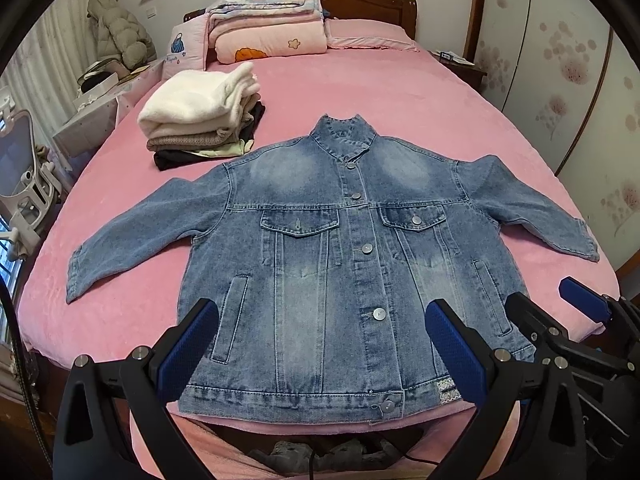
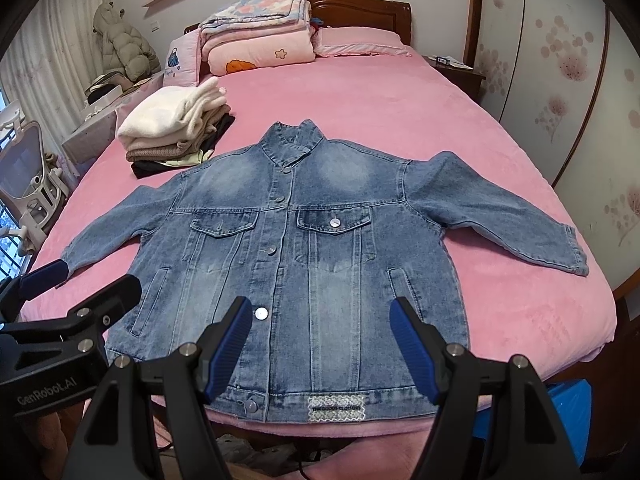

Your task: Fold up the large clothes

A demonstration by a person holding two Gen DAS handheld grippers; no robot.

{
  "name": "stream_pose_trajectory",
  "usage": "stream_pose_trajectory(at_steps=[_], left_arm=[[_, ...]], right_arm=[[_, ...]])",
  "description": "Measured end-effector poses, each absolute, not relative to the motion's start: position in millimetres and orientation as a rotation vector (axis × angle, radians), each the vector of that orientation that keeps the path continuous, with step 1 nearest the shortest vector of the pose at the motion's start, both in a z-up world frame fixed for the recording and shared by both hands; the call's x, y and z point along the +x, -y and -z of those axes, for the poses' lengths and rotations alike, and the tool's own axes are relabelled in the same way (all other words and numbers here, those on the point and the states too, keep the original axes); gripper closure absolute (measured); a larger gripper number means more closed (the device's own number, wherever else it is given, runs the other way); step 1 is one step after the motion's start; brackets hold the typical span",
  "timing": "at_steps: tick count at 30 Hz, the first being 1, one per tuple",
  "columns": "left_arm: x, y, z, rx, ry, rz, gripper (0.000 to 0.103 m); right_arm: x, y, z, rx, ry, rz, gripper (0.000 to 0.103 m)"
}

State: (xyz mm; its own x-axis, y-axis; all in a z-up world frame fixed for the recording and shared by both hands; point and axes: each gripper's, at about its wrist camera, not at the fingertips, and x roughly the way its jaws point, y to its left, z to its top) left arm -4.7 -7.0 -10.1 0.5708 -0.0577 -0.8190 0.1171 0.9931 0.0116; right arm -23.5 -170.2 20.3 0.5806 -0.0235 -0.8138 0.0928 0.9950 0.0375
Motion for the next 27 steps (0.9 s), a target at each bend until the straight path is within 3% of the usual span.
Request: stream_pose_trajectory(at_steps=[27], left_arm=[[-5, 73, -10, 0.211, -0.854, 0.149, 0.000]], right_arm=[[-30, 228, -43, 0.092, -0.831, 0.129, 0.031]])
